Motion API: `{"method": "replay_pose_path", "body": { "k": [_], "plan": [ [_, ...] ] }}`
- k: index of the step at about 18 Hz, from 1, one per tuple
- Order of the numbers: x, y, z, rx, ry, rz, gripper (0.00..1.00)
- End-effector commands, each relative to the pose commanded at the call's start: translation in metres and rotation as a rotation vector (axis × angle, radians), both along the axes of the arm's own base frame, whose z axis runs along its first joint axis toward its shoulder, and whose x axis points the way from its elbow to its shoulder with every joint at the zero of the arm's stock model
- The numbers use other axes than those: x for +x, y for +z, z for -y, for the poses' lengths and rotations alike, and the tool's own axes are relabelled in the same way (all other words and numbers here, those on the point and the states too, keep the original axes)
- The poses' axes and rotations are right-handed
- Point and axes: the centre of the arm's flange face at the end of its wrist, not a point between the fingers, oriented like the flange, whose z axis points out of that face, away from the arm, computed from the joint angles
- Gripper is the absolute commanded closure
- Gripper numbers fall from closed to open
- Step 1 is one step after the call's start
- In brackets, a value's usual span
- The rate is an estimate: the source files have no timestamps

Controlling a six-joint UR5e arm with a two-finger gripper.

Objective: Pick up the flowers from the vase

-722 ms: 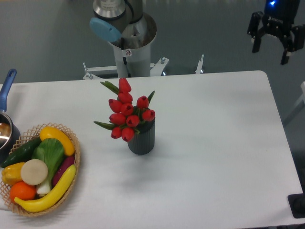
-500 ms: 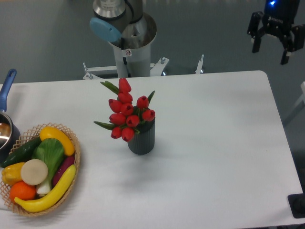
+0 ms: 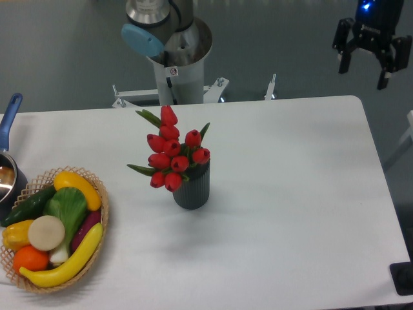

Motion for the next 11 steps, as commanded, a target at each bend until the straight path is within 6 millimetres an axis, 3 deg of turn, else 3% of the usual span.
{"method": "replay_pose_path", "body": {
  "k": [3, 7, 11],
  "plan": [
    [0.003, -0.001, -0.008, 0.11, 0.139, 0.097, 0.0],
    [0.012, -0.006, -0.041, 0.179, 0.204, 0.201, 0.0],
    [0.031, -0.035, -0.061, 0.34, 0.272, 0.358, 0.0]
  ]
}}
